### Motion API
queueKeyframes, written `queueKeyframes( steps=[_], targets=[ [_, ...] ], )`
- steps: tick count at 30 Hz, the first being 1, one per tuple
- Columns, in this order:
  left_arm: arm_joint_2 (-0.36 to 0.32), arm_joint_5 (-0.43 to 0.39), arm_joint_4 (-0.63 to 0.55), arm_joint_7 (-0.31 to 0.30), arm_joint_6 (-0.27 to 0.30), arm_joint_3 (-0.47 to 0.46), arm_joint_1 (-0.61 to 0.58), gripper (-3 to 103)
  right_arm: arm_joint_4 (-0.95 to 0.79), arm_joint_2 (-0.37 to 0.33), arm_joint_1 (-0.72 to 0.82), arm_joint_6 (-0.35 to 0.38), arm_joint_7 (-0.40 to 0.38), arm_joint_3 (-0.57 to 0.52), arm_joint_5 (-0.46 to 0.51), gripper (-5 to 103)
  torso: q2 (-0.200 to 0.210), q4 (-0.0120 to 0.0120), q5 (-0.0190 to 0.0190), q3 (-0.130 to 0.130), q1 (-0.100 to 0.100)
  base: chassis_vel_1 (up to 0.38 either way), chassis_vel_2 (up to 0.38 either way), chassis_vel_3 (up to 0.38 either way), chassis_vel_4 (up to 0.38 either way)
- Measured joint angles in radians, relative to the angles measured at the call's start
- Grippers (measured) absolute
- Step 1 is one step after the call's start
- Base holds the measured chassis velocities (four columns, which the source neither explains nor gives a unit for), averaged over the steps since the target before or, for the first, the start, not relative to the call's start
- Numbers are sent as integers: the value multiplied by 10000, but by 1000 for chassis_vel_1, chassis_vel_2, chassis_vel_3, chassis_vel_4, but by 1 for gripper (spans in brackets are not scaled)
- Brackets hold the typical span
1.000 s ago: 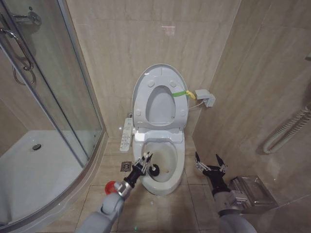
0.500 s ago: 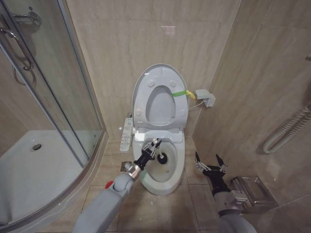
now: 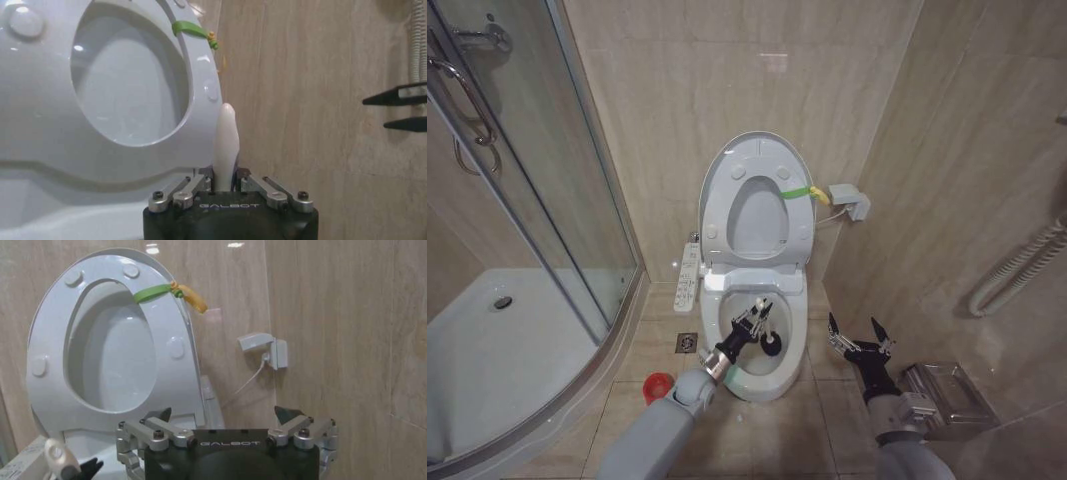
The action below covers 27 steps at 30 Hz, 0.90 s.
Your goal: Open the toilet lid, clean the toilet bowl with a toilet brush, close the toilet lid, and flush.
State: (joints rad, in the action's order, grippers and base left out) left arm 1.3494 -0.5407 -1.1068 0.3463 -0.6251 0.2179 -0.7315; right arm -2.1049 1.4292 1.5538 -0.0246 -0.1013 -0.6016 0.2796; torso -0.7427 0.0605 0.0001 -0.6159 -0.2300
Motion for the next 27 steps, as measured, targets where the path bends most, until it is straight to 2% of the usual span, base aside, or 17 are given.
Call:
queueKeyframes(
  steps=[7, 11, 15, 20, 23, 27],
  targets=[
    [142, 156, 814, 444, -319, -384, 13, 19, 0, 0, 0, 0, 0, 0, 0, 100, 0, 2, -2, 1, 0, 0, 0, 0, 0],
    [239, 252, 1710, 760, -559, -638, 154, 19, 0, 0, 0, 0, 0, 0, 0, 100, 0, 1, -1, 1, 0, 0, 0, 0, 0],
    [455, 319, 1981, 826, -651, -705, 196, 19, 0, 0, 0, 0, 0, 0, 0, 100, 0, 0, 0, 1, 0, 0, 0, 0, 0],
    [624, 378, 1511, 603, -503, -482, 204, 19, 0, 0, 0, 0, -1, 0, 0, 100, 0, 0, 1, 0, 0, 0, 0, 0, 0],
    [712, 425, 722, 205, -210, 11, 116, 19, 0, 0, 1, 0, 0, 0, 0, 100, 0, 1, 1, 0, 0, 0, 0, 0, 0],
    [839, 529, 377, -89, -100, 269, -80, 19, 0, 0, 0, 0, 0, 0, 0, 100, 0, 1, 1, 0, 0, 0, 0, 0, 0]
  ],
)
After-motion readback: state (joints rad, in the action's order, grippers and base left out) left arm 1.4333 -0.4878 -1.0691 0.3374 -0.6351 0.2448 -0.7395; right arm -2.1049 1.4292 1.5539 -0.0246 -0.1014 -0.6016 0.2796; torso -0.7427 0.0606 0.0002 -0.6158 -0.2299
